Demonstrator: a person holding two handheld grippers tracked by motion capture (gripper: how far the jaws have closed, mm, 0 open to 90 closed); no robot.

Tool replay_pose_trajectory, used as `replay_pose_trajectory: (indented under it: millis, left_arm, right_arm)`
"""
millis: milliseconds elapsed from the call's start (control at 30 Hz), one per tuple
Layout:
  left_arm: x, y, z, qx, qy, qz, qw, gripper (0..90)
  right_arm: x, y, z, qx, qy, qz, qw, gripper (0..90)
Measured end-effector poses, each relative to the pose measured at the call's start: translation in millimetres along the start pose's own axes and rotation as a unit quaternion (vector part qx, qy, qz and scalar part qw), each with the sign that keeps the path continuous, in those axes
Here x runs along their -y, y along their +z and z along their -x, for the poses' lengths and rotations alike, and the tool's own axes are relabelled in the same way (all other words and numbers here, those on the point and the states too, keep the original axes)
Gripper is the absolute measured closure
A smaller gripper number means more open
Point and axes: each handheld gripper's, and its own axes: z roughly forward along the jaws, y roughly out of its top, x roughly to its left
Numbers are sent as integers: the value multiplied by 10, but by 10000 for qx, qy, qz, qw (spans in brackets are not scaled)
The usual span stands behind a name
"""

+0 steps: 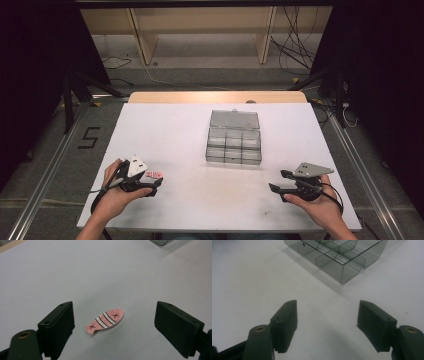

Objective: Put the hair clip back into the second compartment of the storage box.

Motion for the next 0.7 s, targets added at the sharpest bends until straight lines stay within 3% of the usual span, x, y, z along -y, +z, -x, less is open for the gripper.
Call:
replay_pose_trajectory:
  millis: [333,533,700]
  left_arm:
    - [-87,-27,-122,24,31,-22,10000,155]
    - [-92,45,-193,116,-28,-114,9999,155]
    - [-90,125,-264,206,71,-244,9995,162]
  right_arm:
    - [-7,-37,-19,15,38,66,10000,334]
    - [-8,-42,-3,22,69,78,9999,334]
    - [-12,-44,0,37,74,96,9999,333]
